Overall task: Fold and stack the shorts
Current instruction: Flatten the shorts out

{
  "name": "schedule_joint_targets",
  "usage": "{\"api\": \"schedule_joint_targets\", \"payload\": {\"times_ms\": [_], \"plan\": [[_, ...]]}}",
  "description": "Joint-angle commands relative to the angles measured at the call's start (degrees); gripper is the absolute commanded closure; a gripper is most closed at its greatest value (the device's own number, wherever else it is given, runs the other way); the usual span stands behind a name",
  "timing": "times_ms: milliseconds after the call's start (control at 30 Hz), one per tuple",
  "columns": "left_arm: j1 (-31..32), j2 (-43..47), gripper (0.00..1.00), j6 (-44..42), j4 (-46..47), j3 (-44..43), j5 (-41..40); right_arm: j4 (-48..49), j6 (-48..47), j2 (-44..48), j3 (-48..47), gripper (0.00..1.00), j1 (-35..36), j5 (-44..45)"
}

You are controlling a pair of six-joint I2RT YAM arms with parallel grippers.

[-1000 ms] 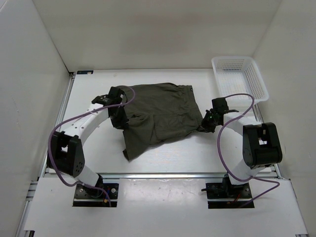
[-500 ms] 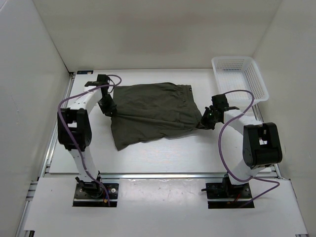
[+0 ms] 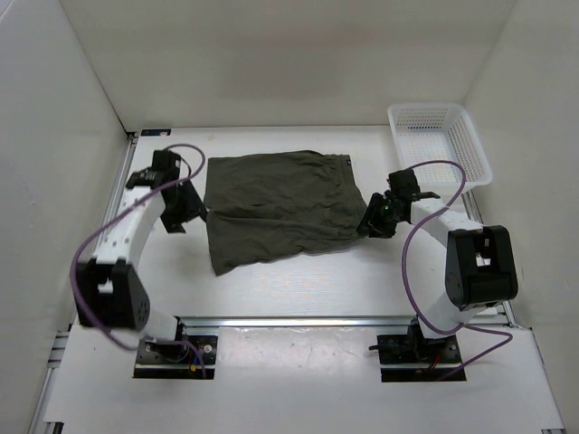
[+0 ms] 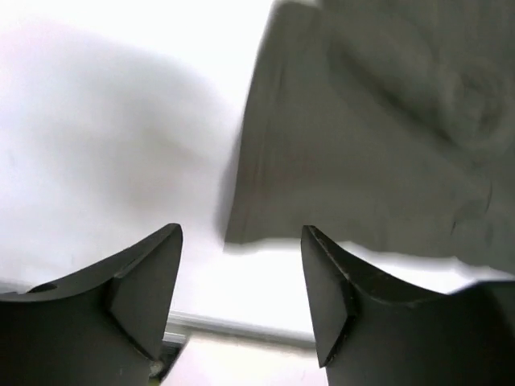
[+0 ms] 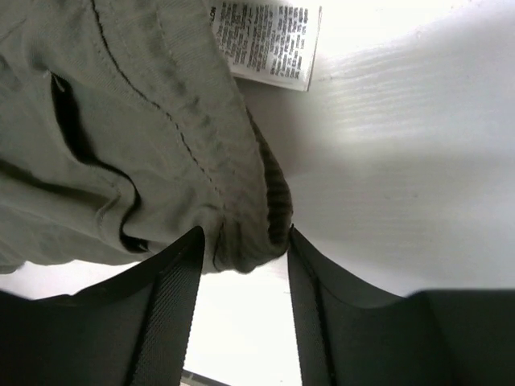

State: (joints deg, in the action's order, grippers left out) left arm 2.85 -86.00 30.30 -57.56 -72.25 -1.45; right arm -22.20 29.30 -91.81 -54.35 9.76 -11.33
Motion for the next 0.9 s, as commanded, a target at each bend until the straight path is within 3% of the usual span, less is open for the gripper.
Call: {"api": "schedule_joint_targets", "payload": {"times_ms": [0, 167, 400, 500, 600, 667, 733, 767, 867], "plan": [[3.0, 7.9, 0.30, 3.7, 0.2, 10.3, 7.1, -1.0, -1.1, 3.3, -0.3, 0.48, -0.2, 0.5], [6.4, 13.9, 0.11, 12.8, 4.9, 25.4, 12.8, -1.0, -0.6, 4.4, 0.8, 0.48, -0.2, 0.5], [8.2, 7.4, 0.07, 15.4, 11.1, 27.6, 11.0, -1.0, 0.5, 5.7, 3.3, 0.48, -0.2, -2.3], [8.8, 3.0, 0.13, 15.9, 12.0, 26.4, 8.3, -0.4, 1.6, 5.7, 4.8, 0.48, -0.2, -3.3], [9.4, 0.2, 0.28, 15.9, 12.6, 24.5, 5.9, 0.7, 2.7, 5.7, 6.1, 0.48, -0.2, -3.9], [10.0, -1.1, 0.62, 15.9, 12.6, 23.6, 5.8, 1.6, 3.4, 5.7, 6.7, 0.45, -0.2, -3.9], [10.0, -1.1, 0.83, 15.9, 12.6, 22.3, 5.8, 2.9, 4.0, 4.9, 6.7, 0.42, -0.2, -3.9], [10.0, -1.1, 0.90, 15.4, 12.6, 22.3, 5.8, 3.9, 4.7, 4.9, 6.7, 0.42, -0.2, -3.9], [10.0, -1.1, 0.90, 15.4, 12.6, 21.6, 5.8, 7.4, 6.2, 3.8, 7.3, 0.43, -0.2, -3.9]]}}
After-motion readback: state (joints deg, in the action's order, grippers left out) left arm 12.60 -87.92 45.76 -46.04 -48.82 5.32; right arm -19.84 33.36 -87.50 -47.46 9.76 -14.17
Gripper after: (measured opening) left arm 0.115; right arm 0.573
